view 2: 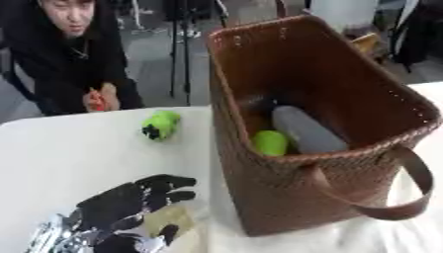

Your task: Pick up objects on the table and place them in the box.

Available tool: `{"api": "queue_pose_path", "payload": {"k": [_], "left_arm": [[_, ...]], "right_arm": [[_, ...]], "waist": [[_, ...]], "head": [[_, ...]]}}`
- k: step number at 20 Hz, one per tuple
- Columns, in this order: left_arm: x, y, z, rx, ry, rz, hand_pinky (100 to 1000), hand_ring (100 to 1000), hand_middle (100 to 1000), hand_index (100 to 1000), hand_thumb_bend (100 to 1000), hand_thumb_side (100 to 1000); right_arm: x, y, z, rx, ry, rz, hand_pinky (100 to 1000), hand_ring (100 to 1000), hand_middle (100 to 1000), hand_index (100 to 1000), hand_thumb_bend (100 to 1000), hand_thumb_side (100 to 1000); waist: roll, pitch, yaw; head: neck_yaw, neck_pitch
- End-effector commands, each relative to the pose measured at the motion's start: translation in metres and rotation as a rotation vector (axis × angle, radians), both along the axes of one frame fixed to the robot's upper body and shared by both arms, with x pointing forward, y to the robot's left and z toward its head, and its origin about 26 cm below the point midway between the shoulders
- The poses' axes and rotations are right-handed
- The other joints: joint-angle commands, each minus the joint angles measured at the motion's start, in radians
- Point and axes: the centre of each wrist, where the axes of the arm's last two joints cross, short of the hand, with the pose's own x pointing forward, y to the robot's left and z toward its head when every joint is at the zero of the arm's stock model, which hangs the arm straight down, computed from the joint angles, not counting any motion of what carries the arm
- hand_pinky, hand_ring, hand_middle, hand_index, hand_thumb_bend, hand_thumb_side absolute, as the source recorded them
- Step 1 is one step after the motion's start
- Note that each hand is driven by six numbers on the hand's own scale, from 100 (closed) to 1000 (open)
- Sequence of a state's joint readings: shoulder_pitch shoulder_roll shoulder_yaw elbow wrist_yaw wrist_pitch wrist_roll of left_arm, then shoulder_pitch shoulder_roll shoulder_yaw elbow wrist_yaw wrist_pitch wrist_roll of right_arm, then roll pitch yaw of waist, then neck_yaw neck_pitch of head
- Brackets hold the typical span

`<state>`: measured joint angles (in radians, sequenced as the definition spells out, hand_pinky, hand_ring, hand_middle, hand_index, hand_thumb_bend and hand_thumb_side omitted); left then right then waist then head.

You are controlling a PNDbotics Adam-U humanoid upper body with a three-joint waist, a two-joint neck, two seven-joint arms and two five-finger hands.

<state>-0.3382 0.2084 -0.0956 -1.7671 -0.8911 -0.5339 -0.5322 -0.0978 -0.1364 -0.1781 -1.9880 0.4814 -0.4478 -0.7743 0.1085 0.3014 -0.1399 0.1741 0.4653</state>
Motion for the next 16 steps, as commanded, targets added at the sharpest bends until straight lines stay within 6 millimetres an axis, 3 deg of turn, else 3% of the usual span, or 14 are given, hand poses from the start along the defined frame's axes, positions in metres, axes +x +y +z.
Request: {"api": "queue_pose_path", "payload": {"k": [1, 10, 16], "left_arm": [[0.001, -0.002, 0.008, 0.028, 0.008, -0.031, 1000, 1000, 1000, 1000, 100, 1000], [-0.001, -0.001, 0.011, 0.081, 0.08, -0.06, 1000, 1000, 1000, 1000, 100, 1000], [-0.003, 0.006, 0.034, 0.195, 0.123, -0.085, 1000, 1000, 1000, 1000, 100, 962]], "right_arm": [[0.0, 0.001, 0.006, 0.0, -0.038, 0.01, 811, 756, 732, 779, 100, 1000], [0.0, 0.0, 0.007, 0.004, -0.033, 0.005, 811, 755, 731, 780, 100, 1000], [0.0, -0.001, 0.007, 0.007, -0.031, 0.002, 811, 755, 732, 780, 100, 1000]], "waist": [[-0.006, -0.012, -0.001], [-0.002, -0.015, -0.002], [0.0, -0.017, 0.002]], "head": [[0.005, -0.007], [0.008, -0.008], [0.009, -0.005]]}}
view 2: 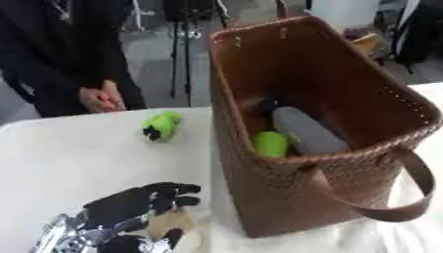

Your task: Pick up objects on the table and place them in the box.

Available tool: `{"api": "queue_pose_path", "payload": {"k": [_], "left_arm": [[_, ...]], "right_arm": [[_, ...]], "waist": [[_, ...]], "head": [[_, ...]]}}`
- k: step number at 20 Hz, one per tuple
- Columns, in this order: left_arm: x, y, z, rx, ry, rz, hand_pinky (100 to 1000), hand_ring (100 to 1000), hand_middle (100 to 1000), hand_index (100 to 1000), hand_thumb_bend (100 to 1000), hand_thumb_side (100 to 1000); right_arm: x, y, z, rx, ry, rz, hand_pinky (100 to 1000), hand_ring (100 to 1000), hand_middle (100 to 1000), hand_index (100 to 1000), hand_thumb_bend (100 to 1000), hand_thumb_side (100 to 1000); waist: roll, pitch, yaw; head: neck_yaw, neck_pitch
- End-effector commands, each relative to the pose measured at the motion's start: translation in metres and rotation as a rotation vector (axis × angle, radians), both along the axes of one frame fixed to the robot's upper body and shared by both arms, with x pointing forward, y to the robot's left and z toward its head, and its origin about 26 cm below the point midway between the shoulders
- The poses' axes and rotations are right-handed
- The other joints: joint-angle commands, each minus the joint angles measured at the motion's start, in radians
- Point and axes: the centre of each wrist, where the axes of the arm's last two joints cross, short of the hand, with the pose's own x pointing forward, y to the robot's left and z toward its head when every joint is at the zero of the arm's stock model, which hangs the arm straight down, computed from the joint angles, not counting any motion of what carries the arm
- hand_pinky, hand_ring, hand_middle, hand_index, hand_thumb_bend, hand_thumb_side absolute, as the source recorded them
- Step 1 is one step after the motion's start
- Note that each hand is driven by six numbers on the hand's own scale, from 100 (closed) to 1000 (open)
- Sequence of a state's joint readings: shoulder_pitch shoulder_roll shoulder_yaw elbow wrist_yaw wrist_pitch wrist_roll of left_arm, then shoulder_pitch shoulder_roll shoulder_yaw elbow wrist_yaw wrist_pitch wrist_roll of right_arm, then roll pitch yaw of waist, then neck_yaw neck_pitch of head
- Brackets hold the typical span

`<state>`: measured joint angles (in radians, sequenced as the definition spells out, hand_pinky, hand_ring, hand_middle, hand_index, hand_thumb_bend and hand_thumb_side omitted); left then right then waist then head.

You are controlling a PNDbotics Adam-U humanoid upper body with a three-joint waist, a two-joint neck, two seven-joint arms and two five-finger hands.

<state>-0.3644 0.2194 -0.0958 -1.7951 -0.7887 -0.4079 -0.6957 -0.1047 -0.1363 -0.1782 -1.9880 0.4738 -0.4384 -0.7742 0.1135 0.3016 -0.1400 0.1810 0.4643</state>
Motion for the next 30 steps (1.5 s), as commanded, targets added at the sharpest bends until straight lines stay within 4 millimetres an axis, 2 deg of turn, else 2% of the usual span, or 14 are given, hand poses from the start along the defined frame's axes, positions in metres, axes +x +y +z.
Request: {"api": "queue_pose_path", "payload": {"k": [1, 3, 23, 30], "left_arm": [[-0.003, 0.009, 0.021, 0.176, -0.011, -0.117, 1000, 1000, 1000, 1000, 100, 966], [-0.004, 0.01, 0.023, 0.18, -0.005, -0.116, 1000, 1000, 1000, 1000, 100, 1000], [0.006, 0.003, 0.0, 0.256, 0.075, -0.108, 1000, 1000, 1000, 1000, 100, 1000], [0.007, 0.001, -0.005, 0.238, 0.082, -0.152, 1000, 1000, 1000, 1000, 100, 1000]], "right_arm": [[-0.001, -0.002, 0.005, -0.003, -0.032, 0.0, 811, 755, 732, 780, 100, 1000], [-0.001, -0.002, 0.005, -0.003, -0.032, 0.0, 811, 755, 732, 781, 100, 1000], [0.0, 0.001, 0.006, 0.005, -0.029, 0.003, 809, 753, 726, 777, 100, 1000], [0.0, 0.002, 0.006, 0.006, -0.026, 0.008, 809, 750, 720, 774, 100, 1000]], "waist": [[-0.004, -0.017, 0.002], [-0.003, -0.018, 0.001], [-0.008, -0.011, 0.006], [-0.01, -0.009, 0.004]], "head": [[0.002, -0.003], [0.004, -0.004], [0.004, -0.01], [0.004, -0.015]]}}
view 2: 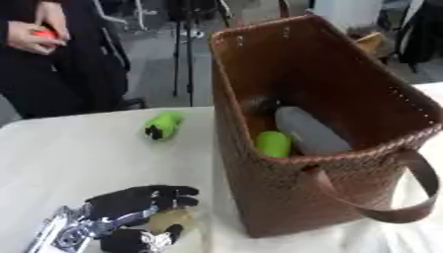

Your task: Pick up objects on the table and place them in the box.

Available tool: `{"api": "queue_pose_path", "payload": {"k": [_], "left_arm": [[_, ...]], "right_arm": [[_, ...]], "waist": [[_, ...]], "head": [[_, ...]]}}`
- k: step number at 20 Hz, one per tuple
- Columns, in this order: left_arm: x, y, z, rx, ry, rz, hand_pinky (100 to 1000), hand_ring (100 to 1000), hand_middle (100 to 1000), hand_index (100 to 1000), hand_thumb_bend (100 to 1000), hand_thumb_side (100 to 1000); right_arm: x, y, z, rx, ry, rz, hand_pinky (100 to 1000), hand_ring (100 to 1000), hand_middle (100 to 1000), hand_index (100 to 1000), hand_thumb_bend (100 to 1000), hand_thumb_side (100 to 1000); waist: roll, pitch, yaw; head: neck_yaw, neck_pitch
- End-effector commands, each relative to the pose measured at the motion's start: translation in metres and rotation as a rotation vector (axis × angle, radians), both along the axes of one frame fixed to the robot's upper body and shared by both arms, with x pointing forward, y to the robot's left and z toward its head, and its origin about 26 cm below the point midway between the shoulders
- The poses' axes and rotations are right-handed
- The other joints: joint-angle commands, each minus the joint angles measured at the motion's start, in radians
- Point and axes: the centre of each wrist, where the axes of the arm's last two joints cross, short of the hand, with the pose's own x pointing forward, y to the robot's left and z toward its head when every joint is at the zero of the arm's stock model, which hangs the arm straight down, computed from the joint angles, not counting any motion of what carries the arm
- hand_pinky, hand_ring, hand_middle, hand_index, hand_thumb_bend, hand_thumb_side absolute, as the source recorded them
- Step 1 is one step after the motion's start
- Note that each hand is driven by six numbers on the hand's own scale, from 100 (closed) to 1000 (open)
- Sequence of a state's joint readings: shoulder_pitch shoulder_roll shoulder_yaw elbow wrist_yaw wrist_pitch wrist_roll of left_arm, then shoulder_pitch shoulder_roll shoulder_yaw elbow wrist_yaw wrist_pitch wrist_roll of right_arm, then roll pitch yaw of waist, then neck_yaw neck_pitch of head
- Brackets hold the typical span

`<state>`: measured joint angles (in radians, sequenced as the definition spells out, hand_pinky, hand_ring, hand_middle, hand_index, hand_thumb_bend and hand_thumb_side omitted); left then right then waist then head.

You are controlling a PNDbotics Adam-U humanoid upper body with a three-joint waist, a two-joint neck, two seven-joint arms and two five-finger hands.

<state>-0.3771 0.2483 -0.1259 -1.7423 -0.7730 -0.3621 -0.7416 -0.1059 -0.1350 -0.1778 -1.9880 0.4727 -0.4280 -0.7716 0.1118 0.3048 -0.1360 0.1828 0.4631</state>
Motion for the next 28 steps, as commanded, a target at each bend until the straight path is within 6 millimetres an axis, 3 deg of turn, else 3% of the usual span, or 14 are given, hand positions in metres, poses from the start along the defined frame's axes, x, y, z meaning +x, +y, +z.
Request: {"api": "queue_pose_path", "payload": {"k": [1, 13, 28], "left_arm": [[0.0002, 0.0006, 0.0036, 0.175, -0.01, -0.18, 1000, 1000, 1000, 1000, 100, 1000], [0.0015, -0.0006, -0.005, 0.205, 0.002, -0.206, 1000, 1000, 1000, 1000, 100, 1000], [-0.0004, 0.0007, -0.0053, 0.385, -0.055, -0.141, 1000, 1000, 1000, 1000, 100, 1000]], "right_arm": [[0.0001, 0.0019, 0.0053, 0.002, -0.034, 0.012, 809, 750, 721, 775, 100, 1000], [0.0007, 0.0028, 0.0059, 0.005, -0.029, 0.011, 808, 748, 718, 775, 100, 1000], [0.0013, 0.004, 0.0067, 0.008, -0.036, 0.018, 808, 742, 709, 774, 100, 1000]], "waist": [[-0.008, -0.012, -0.001], [-0.006, -0.009, -0.003], [-0.008, -0.005, -0.004]], "head": [[0.003, -0.014], [0.0, -0.02], [0.004, -0.02]]}}
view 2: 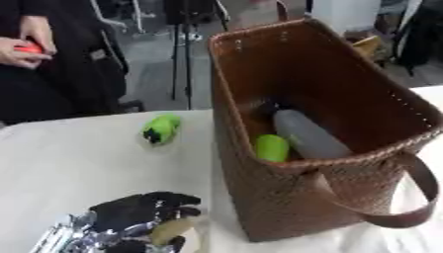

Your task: Pick up objects on the table and place them in the box.

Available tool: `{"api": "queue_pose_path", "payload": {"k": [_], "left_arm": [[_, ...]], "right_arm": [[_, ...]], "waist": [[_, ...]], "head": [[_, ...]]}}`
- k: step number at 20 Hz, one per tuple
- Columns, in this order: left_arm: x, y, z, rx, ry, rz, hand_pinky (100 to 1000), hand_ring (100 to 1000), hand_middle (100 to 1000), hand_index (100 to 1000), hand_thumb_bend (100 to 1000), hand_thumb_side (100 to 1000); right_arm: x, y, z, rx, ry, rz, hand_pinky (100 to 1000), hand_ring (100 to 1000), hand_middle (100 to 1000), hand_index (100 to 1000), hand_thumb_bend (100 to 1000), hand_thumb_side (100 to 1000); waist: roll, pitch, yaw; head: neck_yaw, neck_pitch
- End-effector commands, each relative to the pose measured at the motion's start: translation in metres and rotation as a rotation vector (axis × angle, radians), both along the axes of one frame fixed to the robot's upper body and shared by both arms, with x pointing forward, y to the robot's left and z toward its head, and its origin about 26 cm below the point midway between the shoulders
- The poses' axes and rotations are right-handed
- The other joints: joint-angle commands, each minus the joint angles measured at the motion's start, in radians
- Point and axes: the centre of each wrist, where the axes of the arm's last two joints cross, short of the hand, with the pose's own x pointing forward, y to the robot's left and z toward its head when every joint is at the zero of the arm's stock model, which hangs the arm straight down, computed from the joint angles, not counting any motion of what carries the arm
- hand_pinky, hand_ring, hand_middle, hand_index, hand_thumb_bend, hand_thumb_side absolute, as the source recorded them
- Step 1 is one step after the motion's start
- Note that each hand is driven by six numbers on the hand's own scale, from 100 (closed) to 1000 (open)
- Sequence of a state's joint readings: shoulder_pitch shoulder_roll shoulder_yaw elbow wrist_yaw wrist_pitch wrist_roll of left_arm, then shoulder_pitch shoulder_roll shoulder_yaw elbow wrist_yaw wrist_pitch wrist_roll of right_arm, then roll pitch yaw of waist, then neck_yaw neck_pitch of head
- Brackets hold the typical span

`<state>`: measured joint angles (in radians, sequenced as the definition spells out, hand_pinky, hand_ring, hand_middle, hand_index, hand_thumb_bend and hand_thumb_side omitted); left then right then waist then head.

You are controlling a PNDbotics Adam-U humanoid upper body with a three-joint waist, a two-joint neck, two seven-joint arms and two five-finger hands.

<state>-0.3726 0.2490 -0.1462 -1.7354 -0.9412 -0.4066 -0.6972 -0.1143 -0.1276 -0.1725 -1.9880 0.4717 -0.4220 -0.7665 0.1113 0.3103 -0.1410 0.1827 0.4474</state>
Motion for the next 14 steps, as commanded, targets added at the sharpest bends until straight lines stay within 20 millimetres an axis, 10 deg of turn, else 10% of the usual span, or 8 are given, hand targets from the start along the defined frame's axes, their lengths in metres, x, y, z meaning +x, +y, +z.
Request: {"api": "queue_pose_path", "payload": {"k": [1, 14], "left_arm": [[0.0, 0.005, -0.001, 0.266, 0.044, -0.153, 1000, 1000, 1000, 1000, 100, 1000], [0.004, 0.0, -0.013, 0.267, 0.076, -0.203, 1000, 1000, 1000, 1000, 100, 1000]], "right_arm": [[0.0, 0.001, 0.005, 0.002, -0.037, 0.009, 808, 742, 709, 774, 100, 1000], [-0.001, 0.0, 0.005, 0.008, -0.041, 0.006, 808, 743, 709, 774, 100, 1000]], "waist": [[-0.007, -0.01, 0.001], [-0.01, -0.01, -0.004]], "head": [[0.005, -0.004], [0.012, -0.008]]}}
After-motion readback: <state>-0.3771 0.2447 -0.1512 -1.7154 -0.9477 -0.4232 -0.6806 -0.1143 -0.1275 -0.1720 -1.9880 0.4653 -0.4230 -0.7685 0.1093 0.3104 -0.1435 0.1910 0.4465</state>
